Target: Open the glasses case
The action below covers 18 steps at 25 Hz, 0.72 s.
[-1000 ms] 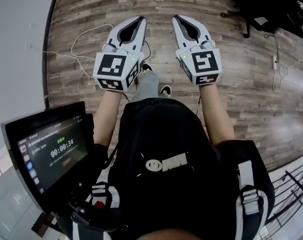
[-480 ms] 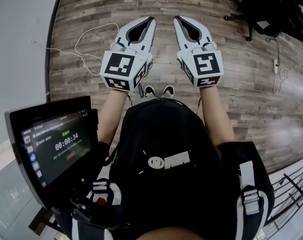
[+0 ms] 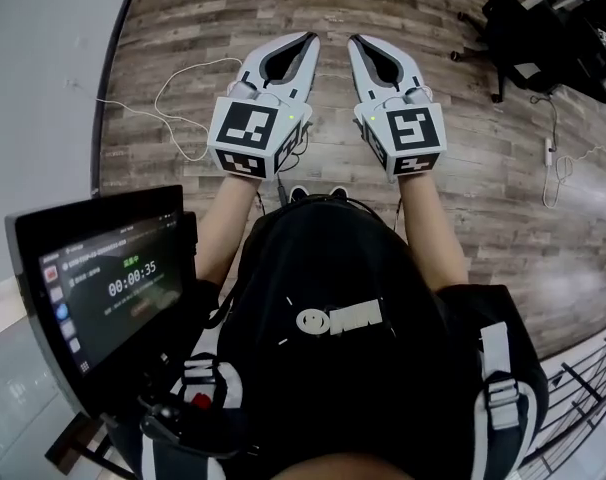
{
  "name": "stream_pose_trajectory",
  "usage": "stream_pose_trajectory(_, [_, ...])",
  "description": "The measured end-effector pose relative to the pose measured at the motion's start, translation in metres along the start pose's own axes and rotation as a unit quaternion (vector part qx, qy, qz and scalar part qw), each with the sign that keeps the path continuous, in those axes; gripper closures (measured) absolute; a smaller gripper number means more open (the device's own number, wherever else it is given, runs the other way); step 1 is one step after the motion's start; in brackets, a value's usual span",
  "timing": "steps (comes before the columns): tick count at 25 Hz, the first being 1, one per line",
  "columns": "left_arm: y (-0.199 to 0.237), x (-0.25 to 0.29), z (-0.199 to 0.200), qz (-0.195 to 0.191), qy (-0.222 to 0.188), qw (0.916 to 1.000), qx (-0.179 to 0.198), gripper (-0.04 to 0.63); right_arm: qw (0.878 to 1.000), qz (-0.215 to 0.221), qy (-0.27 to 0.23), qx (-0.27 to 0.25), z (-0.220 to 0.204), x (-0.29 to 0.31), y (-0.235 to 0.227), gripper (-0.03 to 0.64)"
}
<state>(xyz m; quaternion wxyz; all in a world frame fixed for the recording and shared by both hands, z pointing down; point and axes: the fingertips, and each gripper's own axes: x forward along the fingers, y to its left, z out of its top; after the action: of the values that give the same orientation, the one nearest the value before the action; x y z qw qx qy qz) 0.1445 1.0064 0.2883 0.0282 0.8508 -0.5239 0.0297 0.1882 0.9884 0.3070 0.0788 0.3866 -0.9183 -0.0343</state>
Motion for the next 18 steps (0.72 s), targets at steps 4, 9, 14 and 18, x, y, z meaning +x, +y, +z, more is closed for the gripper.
stream_pose_trajectory(4, [0.002, 0.002, 0.006, -0.003, -0.005, 1.0, 0.001, 0.591, 1.0, -0.002, -0.006, -0.004, 0.006, 0.002, 0.0, 0.615])
stream_pose_trajectory(9, [0.0, 0.009, 0.002, -0.004, -0.002, 1.0, -0.003, 0.591, 1.0, 0.001, -0.001, 0.005, 0.0, 0.001, -0.004, 0.615])
stream_pose_trajectory(14, [0.002, 0.016, 0.0, -0.004, 0.002, 1.0, -0.006, 0.591, 1.0, -0.008, 0.013, 0.003, -0.006, 0.005, -0.011, 0.615])
stream_pose_trajectory(18, [0.006, 0.021, 0.002, -0.004, -0.002, 1.0, -0.005, 0.591, 1.0, -0.008, 0.013, 0.003, -0.007, 0.01, -0.015, 0.615])
